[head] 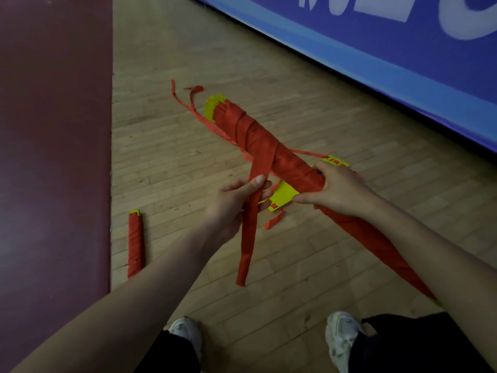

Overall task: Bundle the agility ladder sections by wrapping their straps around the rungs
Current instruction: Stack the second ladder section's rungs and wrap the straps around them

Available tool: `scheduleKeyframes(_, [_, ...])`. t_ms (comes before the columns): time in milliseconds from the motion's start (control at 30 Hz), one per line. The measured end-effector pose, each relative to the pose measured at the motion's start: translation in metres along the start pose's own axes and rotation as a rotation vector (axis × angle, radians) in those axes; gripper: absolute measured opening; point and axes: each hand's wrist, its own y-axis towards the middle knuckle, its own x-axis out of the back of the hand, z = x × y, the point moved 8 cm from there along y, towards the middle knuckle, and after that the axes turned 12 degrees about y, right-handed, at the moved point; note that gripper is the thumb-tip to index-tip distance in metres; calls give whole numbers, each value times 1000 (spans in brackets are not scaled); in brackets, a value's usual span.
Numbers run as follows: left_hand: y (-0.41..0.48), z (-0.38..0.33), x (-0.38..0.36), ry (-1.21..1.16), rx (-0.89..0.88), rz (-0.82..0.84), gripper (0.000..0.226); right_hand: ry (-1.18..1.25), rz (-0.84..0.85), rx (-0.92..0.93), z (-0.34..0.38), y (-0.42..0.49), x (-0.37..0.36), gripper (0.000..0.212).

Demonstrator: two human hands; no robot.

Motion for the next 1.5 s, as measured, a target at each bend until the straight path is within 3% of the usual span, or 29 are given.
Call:
scheduleKeyframes(200, [0,4,2,16,25,17,7,139,121,-6,2,-4,-4,35])
scheduleKeyframes(400, [-1,-3,0,89,-42,77,4,603,351,-73,14,-17,-17,12])
scheduleKeyframes(533, [-9,-12,-10,149,-133,172,10,655,415,-96,20,-24,-19,10])
scheduleKeyframes(733, [-16,-24,-23,149,-304,273,12,766,620,-250,13,-38,-38,30])
scheduleKeyframes(833, [-20,-24,-28,129,-326,331,14,813,692,-324,5,-41,-48,50])
scheduleKeyframes(1000, [-21,-24,-26,84,-320,276,9,783,754,-318,0,-38,-53,74])
scheduleKeyframes(1067, [-19,-27,-24,104,-312,213,11,693,738,-269,2,-34,-52,81])
scheduleKeyframes(1200, [-15,-29,-12,125,-269,68,21,518,599,-168,2,-30,-51,48])
scheduleKeyframes(1267, [-13,-30,-3,111,-238,-14,18,399,534,-140,-6,-27,-56,52])
scheduleKeyframes(1367, [-7,-30,15,46,-186,-142,27,131,353,-51,-17,-15,-52,58])
scheduleKeyframes(1500, [2,-26,30,-33,-151,-231,34,-60,92,75,-11,-9,-32,41])
